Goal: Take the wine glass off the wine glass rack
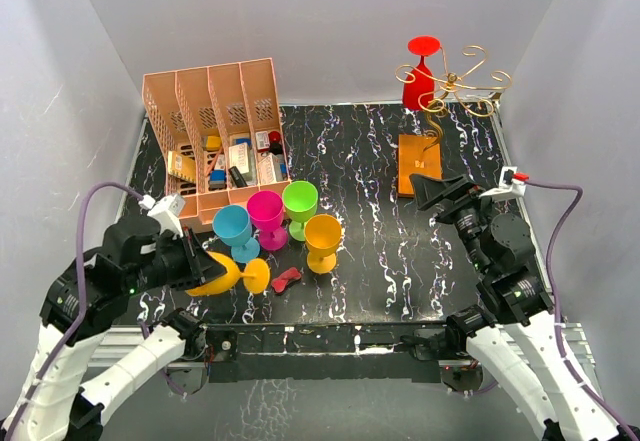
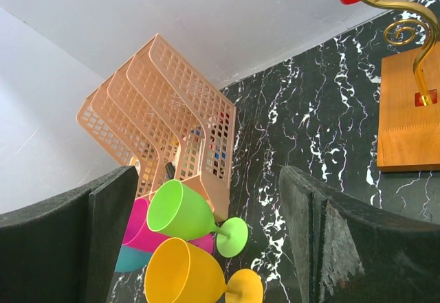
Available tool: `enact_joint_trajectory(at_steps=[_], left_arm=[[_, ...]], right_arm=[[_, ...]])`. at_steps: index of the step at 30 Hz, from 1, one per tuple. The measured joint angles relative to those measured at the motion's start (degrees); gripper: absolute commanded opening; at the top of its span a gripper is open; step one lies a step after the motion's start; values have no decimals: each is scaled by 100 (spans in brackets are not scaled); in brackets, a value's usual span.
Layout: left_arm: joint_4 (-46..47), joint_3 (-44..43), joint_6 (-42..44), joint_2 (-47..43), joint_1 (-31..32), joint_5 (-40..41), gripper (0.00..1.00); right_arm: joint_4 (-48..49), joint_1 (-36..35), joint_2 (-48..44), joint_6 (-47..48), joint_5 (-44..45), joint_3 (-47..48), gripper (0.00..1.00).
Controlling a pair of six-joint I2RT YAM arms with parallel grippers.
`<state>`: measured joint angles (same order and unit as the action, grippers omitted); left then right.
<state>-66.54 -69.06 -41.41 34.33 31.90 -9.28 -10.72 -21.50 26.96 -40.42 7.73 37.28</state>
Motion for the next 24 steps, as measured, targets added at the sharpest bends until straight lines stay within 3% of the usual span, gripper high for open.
enact_joint_trajectory(at_steps=[5,11,24], left_arm=[[-723,-26,52,505,0,446,0],[-850,203,136,1425,0,863,0],[254,597,415,2728,0,1036,1]], right_arm=[[-7,0,-111,31,44,-44,91],[-140,0,-184,28,63,-66,92],[-289,0,-295,-20,74,-66,92]])
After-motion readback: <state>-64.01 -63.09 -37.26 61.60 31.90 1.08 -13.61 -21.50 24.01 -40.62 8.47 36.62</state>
